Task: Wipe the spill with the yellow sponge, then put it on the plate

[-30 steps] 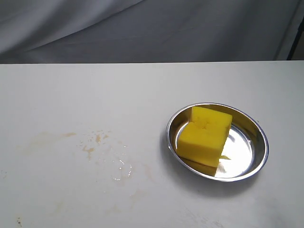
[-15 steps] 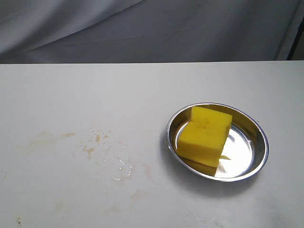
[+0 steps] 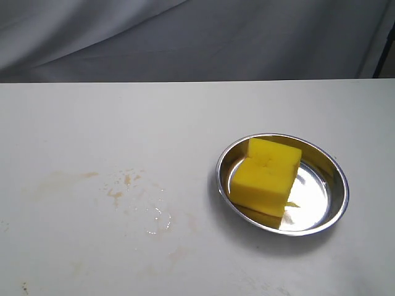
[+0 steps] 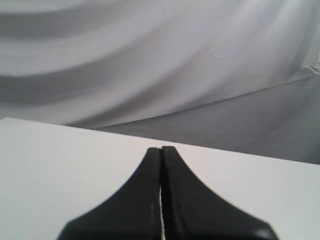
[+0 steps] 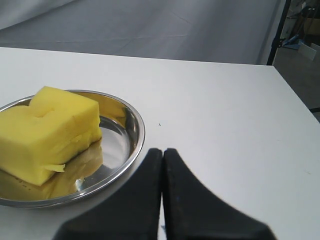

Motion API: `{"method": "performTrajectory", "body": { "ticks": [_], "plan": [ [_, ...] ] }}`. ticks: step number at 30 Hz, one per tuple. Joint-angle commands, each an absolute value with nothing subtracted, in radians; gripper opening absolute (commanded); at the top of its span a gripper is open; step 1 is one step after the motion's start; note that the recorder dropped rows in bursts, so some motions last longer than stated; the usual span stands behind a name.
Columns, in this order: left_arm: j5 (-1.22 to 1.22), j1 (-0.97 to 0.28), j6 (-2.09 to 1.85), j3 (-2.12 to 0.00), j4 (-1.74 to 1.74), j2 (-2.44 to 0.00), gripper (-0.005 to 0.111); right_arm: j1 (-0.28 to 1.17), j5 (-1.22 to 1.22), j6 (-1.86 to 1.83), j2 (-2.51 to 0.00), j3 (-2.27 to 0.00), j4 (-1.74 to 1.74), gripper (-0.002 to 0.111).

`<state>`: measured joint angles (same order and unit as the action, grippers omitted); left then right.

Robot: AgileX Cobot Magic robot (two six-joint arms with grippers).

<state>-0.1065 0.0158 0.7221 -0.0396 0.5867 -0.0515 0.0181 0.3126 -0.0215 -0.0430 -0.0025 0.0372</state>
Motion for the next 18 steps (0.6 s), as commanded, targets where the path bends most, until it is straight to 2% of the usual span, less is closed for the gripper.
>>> {"method": "performTrajectory", "body": {
  "ticks": [1, 5, 7, 9, 14, 18],
  "plan": [
    [-0.109, 0.02, 0.753, 0.0, 0.581, -0.047, 0.0, 0.011, 0.309, -0.018, -0.039, 0.0, 0.033, 0.0],
    [-0.135, 0.02, 0.64, 0.0, 0.474, -0.047, 0.0, 0.011, 0.309, -0.018, -0.039, 0.0, 0.033, 0.0],
    [-0.138, 0.02, 0.197, 0.0, 0.114, -0.047, 0.0, 0.011, 0.309, -0.018, -0.039, 0.0, 0.033, 0.0],
    [-0.138, 0.02, 0.026, 0.0, -0.015, -0.047, 0.0, 0.011, 0.309, -0.018, -0.039, 0.0, 0.033, 0.0],
    [-0.263, 0.02, 0.017, 0.0, -0.015, -0.047, 0.0, 0.011, 0.309, -0.018, -0.039, 0.0, 0.033, 0.0],
    [-0.265, 0.02, 0.013, 0.0, -0.015, -0.047, 0.0, 0.011, 0.309, -0.018, -0.039, 0.0, 0.033, 0.0]
  ]
}}
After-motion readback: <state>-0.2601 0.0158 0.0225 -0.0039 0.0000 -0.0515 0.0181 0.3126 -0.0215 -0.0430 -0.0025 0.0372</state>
